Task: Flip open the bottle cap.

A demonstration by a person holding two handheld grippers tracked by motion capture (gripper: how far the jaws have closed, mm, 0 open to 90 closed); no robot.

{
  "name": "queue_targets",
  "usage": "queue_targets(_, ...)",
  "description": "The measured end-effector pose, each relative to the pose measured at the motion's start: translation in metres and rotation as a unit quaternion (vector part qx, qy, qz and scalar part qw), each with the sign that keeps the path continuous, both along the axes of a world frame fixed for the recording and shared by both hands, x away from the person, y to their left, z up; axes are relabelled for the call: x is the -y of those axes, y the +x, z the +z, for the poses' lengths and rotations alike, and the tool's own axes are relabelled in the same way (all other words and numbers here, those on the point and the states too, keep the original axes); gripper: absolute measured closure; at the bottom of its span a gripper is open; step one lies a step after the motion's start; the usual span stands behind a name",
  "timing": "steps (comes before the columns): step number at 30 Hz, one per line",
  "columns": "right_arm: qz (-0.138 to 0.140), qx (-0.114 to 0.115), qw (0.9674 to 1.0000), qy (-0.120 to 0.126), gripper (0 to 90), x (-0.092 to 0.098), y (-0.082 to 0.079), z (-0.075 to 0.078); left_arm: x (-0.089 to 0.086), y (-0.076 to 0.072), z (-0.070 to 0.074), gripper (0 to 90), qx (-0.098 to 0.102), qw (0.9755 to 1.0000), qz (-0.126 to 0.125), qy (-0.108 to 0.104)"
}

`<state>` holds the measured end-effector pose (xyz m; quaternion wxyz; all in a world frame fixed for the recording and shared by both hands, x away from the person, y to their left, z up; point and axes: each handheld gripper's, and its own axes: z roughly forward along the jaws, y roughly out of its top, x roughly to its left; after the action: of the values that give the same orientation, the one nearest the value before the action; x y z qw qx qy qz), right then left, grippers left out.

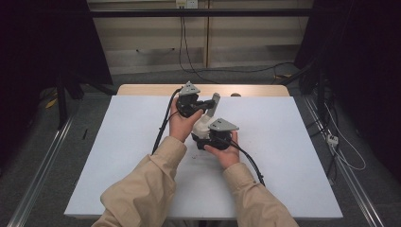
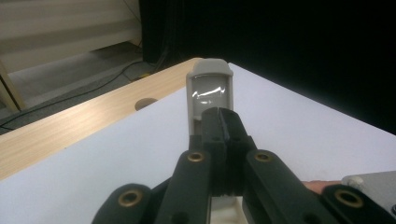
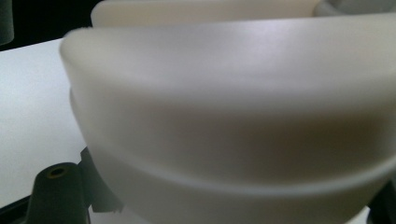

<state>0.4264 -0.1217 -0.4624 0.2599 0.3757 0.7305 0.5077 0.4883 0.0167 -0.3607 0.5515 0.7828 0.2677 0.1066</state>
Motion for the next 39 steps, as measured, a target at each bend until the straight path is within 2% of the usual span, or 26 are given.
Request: queue_targets(39,0.001,-0.003,1.0000,0.001,19.1,0.0002,0.0003,-0.0001,0.0064,0.0078,-0.0052,90.0,-0.009,0.9999,0.002,0.004)
